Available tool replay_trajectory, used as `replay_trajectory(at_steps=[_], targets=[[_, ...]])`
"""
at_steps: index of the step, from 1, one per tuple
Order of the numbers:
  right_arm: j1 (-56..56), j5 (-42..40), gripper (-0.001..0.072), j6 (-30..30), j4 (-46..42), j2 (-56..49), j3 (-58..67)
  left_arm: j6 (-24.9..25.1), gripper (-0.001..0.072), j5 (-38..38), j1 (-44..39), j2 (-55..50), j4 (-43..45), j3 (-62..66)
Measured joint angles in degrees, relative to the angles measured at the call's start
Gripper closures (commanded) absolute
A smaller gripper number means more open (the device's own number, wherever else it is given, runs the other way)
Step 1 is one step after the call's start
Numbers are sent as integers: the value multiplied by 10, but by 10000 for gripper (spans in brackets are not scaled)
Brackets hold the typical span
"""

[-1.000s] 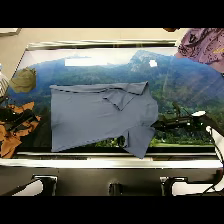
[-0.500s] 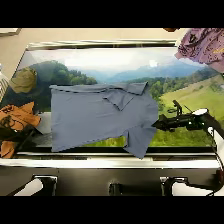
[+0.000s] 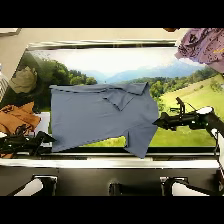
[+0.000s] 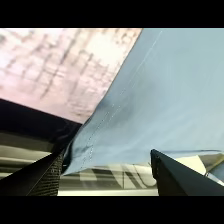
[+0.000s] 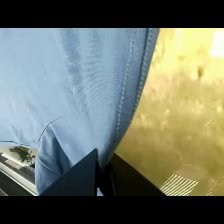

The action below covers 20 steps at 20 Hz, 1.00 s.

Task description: Fold the clothes and pants, and hang the long-sleeved shirts on hangers.

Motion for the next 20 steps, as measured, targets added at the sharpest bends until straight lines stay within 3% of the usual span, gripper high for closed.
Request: replay_trajectory(at_steps=[7, 14, 16, 18, 19, 20], targets=[[0, 14, 681, 4, 1, 3, 0, -9, 99, -13, 0, 7, 56, -3], [0, 16, 681, 4, 1, 3, 0, -17, 121, -5, -14, -23, 22, -4], [0, 16, 681, 4, 1, 3, 0, -18, 369, 1, -30, -34, 18, -4], [0, 16, 681, 4, 1, 3, 0, -19, 476, 18, -40, -40, 20, -5], [0, 16, 681, 4, 1, 3, 0, -19, 491, 24, -43, -41, 17, -5], [0, 16, 681, 4, 0, 3, 0, -21, 648, 28, -45, -42, 16, -5]])
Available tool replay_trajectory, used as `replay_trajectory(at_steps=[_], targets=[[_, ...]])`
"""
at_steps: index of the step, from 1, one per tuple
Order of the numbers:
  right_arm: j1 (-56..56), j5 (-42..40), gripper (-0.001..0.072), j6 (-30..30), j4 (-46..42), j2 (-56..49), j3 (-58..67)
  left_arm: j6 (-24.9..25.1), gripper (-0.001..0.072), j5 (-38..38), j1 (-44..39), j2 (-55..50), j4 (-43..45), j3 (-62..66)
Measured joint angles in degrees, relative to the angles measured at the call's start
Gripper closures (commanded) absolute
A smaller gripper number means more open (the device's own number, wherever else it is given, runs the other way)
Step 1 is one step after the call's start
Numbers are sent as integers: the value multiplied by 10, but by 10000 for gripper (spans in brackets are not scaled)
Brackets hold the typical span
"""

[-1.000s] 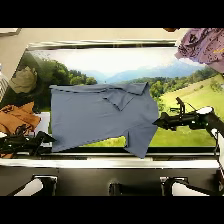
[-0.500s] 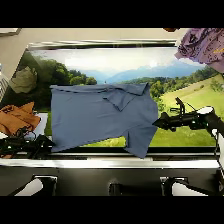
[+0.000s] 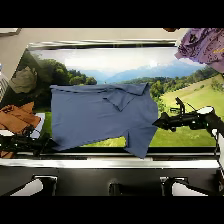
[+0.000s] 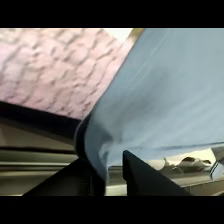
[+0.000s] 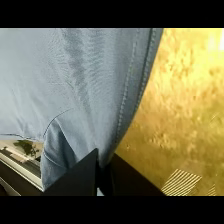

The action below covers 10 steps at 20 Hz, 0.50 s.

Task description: Fold the clothes and pants, and hang the long-sleeved shirts on hangers.

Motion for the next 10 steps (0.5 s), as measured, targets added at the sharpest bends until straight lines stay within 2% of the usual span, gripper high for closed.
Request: replay_trajectory(at_steps=[1, 6, 10], targets=[[0, 0, 681, 0, 0, 0, 0, 0, 690, 10, -2, -1, 1, 0], [0, 13, 683, 0, 1, 6, 1, 0, 693, 24, -7, -1, 4, 19], [1, 14, 684, -2, 4, 36, 31, 0, 693, 18, -38, 6, 3, 99]])
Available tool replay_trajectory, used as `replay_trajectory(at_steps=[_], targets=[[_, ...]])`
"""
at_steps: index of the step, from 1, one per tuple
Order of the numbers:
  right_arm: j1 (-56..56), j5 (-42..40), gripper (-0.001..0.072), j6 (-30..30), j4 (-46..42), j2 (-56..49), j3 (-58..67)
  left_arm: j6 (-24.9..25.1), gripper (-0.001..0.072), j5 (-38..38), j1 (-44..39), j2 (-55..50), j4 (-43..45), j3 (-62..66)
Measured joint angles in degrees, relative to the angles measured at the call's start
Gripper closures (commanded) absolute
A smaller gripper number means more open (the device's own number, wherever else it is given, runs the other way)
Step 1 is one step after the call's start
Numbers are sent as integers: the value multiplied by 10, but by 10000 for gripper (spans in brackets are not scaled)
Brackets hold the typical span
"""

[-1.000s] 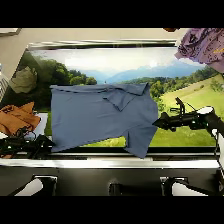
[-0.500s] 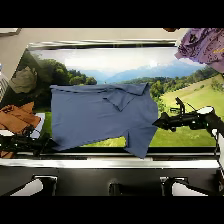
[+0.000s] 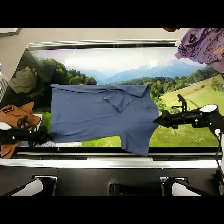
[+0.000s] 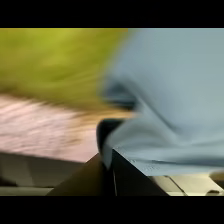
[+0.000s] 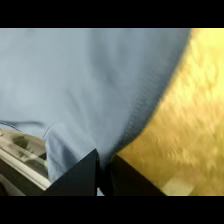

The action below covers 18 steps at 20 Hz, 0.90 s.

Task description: Fold the clothes and pants, and hang the long-sleeved shirts on hangers.

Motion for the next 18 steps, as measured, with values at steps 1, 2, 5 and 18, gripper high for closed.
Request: replay_trajectory(at_steps=[1, 2, 5, 18], targets=[[0, -3, 684, 0, 2, 8, 22, -2, 693, -2, -13, 1, -2, 36], [1, -5, 684, 1, 6, 14, 52, -7, 693, -3, -26, 2, -2, 78], [20, -16, 684, 13, 0, 22, 178, -21, 693, -5, -60, 3, -5, 234], [70, -5, 683, 150, -261, 203, 691, -188, 693, -52, -87, 165, 245, 772]])
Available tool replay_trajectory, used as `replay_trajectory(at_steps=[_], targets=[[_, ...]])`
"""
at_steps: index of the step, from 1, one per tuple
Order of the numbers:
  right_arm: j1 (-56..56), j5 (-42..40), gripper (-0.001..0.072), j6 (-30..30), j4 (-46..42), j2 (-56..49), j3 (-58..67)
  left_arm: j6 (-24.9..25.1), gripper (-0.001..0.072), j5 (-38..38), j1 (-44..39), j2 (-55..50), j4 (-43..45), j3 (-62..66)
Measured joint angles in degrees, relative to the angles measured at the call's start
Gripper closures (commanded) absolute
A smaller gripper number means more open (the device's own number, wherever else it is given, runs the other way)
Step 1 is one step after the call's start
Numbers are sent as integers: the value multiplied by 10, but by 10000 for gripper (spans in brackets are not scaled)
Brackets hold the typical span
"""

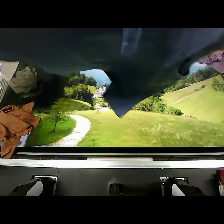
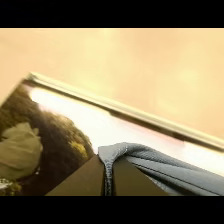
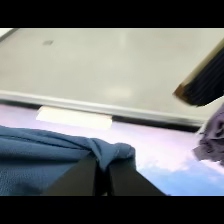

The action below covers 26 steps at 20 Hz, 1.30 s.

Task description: Fold the clothes and pants, and hang the long-sleeved shirts on hangers.

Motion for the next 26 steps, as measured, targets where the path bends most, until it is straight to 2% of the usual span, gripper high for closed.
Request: replay_trajectory(at_steps=[5, 7, 9, 13, 16, 19, 22, 26], targets=[[0, 34, 683, 28, -56, 74, 2, -29, 693, -23, 0, 91, 59, -42], [0, 49, 683, 45, -61, 65, 1, -30, 693, -36, 0, 88, 64, -52], [0, 71, 683, 63, -53, 32, 1, -10, 693, -49, 0, 67, 55, -65], [2, 117, 683, 99, -12, -88, -19, 37, 693, -69, -2, -32, -2, -130], [19, 116, 683, 113, -6, -193, -76, 58, 693, -46, -12, -137, -26, -186], [53, 74, 683, 121, -28, -305, -113, 68, 693, 9, -31, -264, -32, -216], [87, -3, 683, 127, -46, -407, -128, 72, 693, 81, -50, -376, -36, -225], [114, -99, 683, 152, -69, -486, -133, 74, 693, 166, -66, -472, -36, -210]])
